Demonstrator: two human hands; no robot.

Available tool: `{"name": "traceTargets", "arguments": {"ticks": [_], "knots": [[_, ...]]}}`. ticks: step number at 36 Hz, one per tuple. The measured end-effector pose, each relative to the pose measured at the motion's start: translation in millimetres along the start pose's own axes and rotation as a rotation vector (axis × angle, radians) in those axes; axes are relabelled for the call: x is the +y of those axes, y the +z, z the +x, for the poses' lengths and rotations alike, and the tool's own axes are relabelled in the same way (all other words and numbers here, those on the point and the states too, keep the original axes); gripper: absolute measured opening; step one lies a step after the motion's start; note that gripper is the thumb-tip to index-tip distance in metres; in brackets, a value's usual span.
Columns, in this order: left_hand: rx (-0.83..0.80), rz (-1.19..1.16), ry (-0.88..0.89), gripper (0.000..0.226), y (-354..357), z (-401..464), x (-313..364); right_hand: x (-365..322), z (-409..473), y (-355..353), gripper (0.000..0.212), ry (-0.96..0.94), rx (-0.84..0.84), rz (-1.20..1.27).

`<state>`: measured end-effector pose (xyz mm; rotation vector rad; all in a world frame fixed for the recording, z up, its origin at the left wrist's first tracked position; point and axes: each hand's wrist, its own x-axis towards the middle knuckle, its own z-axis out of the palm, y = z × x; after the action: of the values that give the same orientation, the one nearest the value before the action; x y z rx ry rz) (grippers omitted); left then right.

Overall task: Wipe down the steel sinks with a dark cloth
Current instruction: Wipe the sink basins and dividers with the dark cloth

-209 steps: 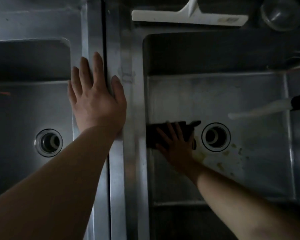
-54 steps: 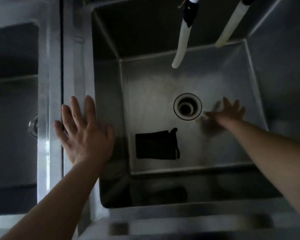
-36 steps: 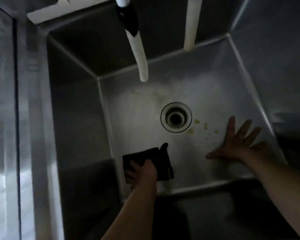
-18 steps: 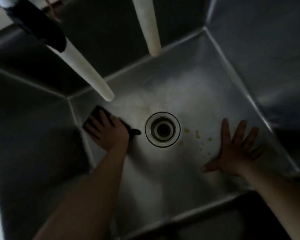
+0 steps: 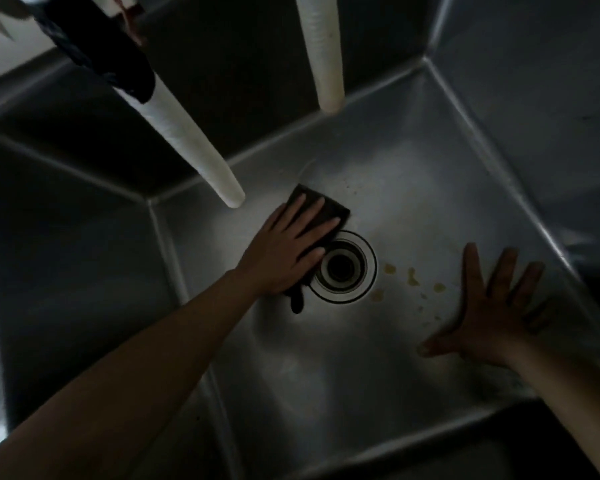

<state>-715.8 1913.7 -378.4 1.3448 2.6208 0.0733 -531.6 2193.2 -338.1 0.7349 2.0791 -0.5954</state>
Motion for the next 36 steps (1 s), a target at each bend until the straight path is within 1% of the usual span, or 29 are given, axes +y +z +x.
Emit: {"name": "traceTargets", "arguments": {"ticks": [2,3,5,7,9,11,12,14,18,20,22,25,29,31,32,34,36], "knots": [[0.017,-0.033,-0.05,0.051,-0.3,0.6,-12.7,0.3,0.3,0.1,0.176,0.001,0.0,0.003],[0.049,-0.056,-0.135,0.05,0.1,2.1,-18.8,0.8,0.4,-0.2,0.176,0.002,0.002,0.006],[0.121,-0.072,-0.386,0.05,0.7,6.6,-28.4,1.1,0.4,-1.2,0.176,0.002,0.007,0.009],[0.154,-0.062,-0.621,0.051,0.8,15.0,-36.7,0.9,0.1,-1.5,0.176,0.0,0.006,0.008],[0.161,-0.095,-0.783,0.052,-2.3,29.8,-45.0,0.3,0.2,-2.1,0.176,0.002,0.005,0.004],[0.15,-0.121,-0.851,0.053,-5.2,47.5,-48.1,-0.5,-0.2,-3.4,0.175,0.003,0.001,0.008],[0.141,-0.118,-0.844,0.054,-6.2,55.8,-47.0,-0.6,-0.4,-3.6,0.175,-0.001,-0.004,0.011],[0.11,-0.083,-0.746,0.057,-8.2,70.8,-40.3,-0.8,-0.5,-4.1,0.174,-0.002,-0.01,0.017],[0.015,-0.013,-0.407,0.06,-16.6,106.3,-17.1,-0.3,-1.0,-4.8,0.174,0.007,-0.013,0.008],[-0.038,0.003,-0.26,0.061,-20.7,124.5,2.9,-0.6,-1.3,-4.6,0.174,0.007,-0.007,0.007],[-0.057,0.052,-0.093,0.059,-19.5,133.9,26.3,-0.6,-2.3,-3.5,0.175,0.009,-0.006,0.002],[-0.039,0.09,0.127,0.054,-11.4,128.8,60.0,-2.0,-2.7,-4.3,0.174,0.016,-0.024,0.0],[0.061,0.061,0.36,0.048,-3.7,103.7,82.3,-6.1,-3.6,-8.2,0.171,0.018,-0.037,-0.017],[0.071,0.045,0.42,0.049,0.6,94.0,79.3,-6.8,-4.8,-9.9,0.17,0.02,-0.04,-0.011],[0.064,0.044,0.421,0.049,2.6,90.5,76.8,-6.3,-5.5,-10.5,0.171,0.019,-0.043,-0.009],[0.042,0.053,0.376,0.051,5.5,87.9,68.9,-5.4,-5.7,-10.0,0.171,0.017,-0.048,-0.007],[0.017,0.058,0.262,0.053,5.9,91.9,57.8,-3.8,-5.1,-10.0,0.172,0.019,-0.045,-0.005]]}}
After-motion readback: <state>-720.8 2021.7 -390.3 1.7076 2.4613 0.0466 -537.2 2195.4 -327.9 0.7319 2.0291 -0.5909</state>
